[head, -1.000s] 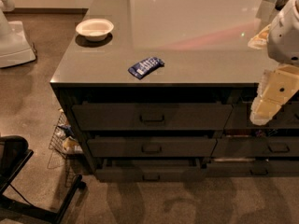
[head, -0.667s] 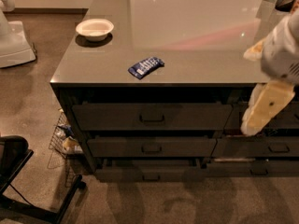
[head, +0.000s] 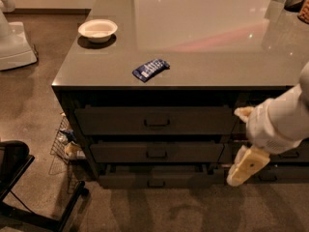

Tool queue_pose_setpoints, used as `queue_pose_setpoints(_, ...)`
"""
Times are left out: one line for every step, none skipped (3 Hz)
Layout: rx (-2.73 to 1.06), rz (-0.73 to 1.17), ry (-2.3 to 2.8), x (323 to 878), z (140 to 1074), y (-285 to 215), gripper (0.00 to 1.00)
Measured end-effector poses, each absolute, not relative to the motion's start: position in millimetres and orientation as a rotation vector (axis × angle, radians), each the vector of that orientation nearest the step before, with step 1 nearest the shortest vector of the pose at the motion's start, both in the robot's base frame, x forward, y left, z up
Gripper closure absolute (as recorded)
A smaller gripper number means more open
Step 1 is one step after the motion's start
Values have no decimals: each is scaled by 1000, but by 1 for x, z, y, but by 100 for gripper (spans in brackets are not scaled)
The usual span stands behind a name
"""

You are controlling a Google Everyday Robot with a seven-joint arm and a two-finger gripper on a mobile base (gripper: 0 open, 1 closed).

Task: Open bottom drawer

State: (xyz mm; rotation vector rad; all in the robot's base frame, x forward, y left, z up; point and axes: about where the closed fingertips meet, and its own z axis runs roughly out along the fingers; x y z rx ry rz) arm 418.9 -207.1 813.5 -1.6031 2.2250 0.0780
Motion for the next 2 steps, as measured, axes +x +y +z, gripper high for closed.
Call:
queue_pose_setpoints(-1595,22,2161,447,749,-207,0)
queue_pose_setpoints(-1566,-11,2134,457,758,-206,0)
